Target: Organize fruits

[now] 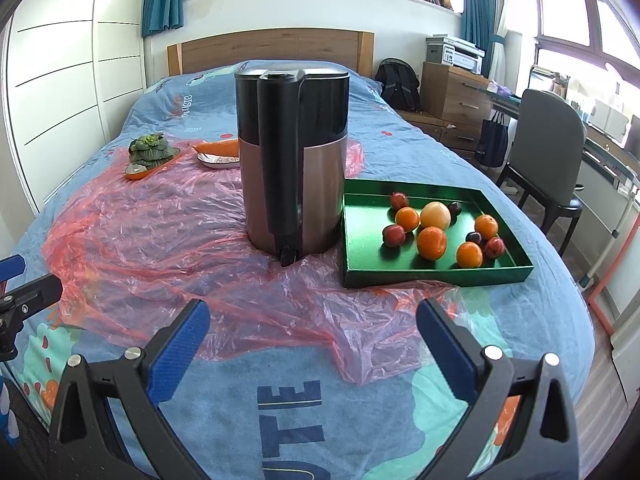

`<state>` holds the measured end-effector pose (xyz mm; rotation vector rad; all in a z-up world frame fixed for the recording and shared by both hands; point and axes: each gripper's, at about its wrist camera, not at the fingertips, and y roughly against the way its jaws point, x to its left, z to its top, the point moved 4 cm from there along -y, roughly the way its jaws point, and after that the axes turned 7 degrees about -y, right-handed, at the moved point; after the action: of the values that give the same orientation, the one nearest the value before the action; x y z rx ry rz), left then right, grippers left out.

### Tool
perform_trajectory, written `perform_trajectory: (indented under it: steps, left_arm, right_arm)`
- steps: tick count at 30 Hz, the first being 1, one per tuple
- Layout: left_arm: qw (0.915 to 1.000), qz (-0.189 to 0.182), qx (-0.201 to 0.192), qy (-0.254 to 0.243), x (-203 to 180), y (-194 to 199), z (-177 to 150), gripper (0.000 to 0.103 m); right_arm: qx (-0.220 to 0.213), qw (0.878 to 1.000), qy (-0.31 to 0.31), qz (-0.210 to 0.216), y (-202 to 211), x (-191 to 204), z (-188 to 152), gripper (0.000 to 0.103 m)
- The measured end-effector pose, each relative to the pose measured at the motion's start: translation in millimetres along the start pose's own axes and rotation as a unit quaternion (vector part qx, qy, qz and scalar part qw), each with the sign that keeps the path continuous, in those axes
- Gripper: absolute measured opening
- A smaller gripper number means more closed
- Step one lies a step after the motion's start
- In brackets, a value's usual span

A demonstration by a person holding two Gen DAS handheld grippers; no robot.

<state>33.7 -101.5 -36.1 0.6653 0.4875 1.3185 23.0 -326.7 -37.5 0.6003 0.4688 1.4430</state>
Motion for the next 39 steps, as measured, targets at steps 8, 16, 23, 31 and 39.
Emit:
perform_trajectory:
  steps: [8, 16, 23, 31, 39]
  left_arm:
    - [1.0, 0.003, 0.0, -0.009, -4.2, 0.8, -0.3, 0.102]
    - [1.0, 0.0, 0.006, -0.007, -5.1, -1.8, -3.4, 0.102]
    - [0.9999, 0.003, 0.001, -0.017, -11.9, 0.6, -0.6, 0.102]
    - [0.9999, -0.001, -0.003, -0.016, -23.6, 6.3, 12.6, 0.102]
    - [0.9993, -0.009, -0.007, -0.036, -52.3, 5.2, 27.5, 0.102]
  right_arm:
    - [-0.024, 1.0, -0.003, -0.004, 6.6, -2.8, 5.7, 0.103]
    - [-0.022, 1.0, 0.001, -0.012, 6.4, -5.0, 3.8, 0.103]
    - [-0.02, 0.999, -0.01, -0.025, 7.8, -20.4, 2.1, 0.103]
    - [-0.03, 0.999, -0.011, -0.035, 13.4, -36.0, 8.9, 0.103]
    - [-0.039, 0.998, -0.018, -0.05, 17.9, -63.2, 21.5, 0.103]
